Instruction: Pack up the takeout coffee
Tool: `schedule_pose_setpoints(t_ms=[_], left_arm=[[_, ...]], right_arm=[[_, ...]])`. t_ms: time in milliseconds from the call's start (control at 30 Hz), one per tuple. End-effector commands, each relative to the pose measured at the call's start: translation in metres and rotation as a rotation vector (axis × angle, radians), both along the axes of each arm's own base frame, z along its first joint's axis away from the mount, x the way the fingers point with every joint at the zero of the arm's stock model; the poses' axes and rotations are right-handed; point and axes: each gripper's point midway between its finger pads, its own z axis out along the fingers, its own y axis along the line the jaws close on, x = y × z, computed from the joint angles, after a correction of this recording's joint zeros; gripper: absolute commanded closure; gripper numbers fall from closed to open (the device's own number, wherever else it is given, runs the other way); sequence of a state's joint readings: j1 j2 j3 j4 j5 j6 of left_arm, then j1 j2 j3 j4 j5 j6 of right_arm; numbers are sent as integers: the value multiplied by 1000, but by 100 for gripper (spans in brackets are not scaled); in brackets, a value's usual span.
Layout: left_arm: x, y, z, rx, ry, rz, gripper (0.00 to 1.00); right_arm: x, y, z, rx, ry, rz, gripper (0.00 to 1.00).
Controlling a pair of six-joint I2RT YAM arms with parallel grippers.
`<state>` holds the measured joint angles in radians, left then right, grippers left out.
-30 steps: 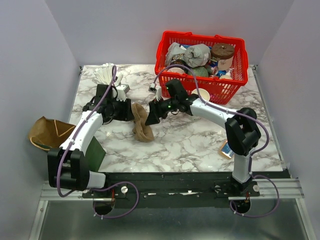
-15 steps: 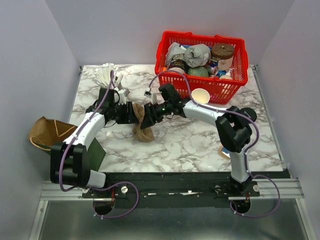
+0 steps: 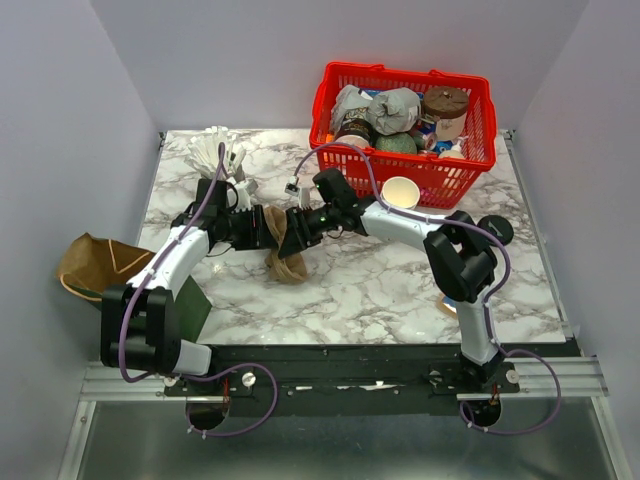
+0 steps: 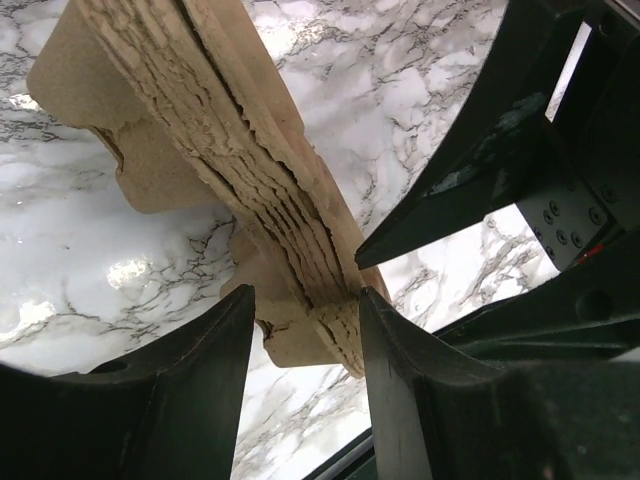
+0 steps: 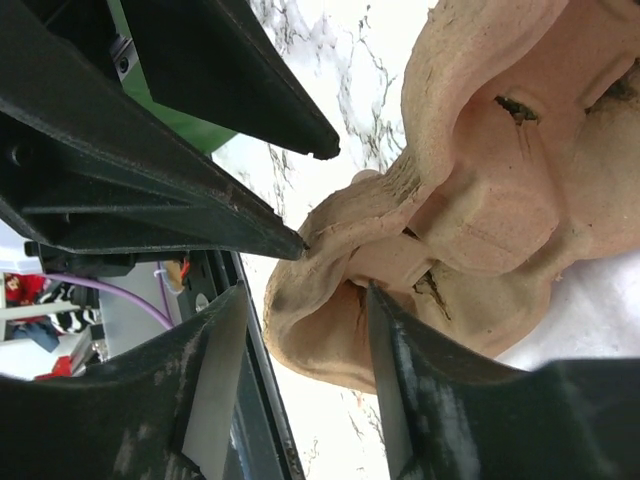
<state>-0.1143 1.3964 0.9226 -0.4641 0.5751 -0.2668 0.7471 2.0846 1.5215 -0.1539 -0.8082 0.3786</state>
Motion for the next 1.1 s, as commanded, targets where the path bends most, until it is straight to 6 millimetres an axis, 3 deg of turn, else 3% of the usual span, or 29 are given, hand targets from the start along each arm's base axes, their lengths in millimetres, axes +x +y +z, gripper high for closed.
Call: schedule_pose_setpoints(t_ms=[0,167,533,767,1067], left_arm=[[0,2,6,-28,-4,5,46],[-2,4,5,-27,5,5,46],[-9,-3,4,-71,22,-22,46],[-11,-4,2,-79,33,-26,46],[-19,-6,0,-91,42,-36,46]], right_arm=[[4,11,0,22,-11,4,48],[3,12,2,30,-12,12,58],[4,8,-1,27,-7,11,70],[6,-4,-6,4,-2,-19,99],[9,-7,-6,-5,-8,-37,99]])
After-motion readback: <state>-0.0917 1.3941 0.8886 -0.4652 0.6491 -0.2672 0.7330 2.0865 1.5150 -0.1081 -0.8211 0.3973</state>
